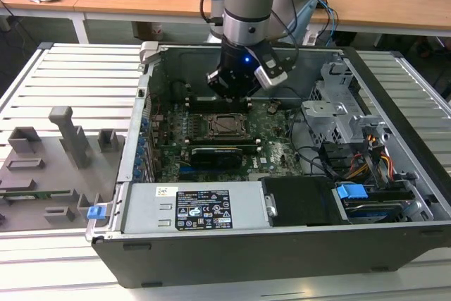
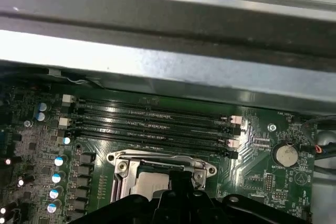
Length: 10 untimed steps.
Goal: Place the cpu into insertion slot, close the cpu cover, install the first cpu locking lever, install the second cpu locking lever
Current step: 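Install the second cpu locking lever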
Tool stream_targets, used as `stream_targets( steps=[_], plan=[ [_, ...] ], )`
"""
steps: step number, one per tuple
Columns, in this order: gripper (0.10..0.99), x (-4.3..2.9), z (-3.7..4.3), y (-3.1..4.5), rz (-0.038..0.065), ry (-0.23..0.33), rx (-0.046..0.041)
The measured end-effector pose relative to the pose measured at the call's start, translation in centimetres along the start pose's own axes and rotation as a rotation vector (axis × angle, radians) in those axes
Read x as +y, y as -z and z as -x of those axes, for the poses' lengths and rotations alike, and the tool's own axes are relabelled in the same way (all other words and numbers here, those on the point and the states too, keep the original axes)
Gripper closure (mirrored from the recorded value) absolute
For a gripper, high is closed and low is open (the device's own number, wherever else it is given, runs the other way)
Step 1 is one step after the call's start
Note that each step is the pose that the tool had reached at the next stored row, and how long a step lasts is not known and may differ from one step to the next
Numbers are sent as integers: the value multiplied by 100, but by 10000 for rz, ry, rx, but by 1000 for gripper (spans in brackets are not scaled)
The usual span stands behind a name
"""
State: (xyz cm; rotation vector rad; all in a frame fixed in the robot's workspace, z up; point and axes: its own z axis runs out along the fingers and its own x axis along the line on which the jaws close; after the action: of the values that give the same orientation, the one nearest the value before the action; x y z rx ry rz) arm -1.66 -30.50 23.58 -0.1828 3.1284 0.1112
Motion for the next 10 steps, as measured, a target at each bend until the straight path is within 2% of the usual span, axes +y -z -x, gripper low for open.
stream_targets(
  steps=[1, 3, 6, 8, 10],
  plan=[
    [980, 4, 1, 51, 1, 0, 0],
    [980, 6, 1, 88, -1, 1, 0],
    [980, -23, -2, 92, 1, 1, 0],
    [980, -90, -11, 96, 1, 0, 0],
    [980, -120, -14, 98, 1, 1, 0]
  ],
)
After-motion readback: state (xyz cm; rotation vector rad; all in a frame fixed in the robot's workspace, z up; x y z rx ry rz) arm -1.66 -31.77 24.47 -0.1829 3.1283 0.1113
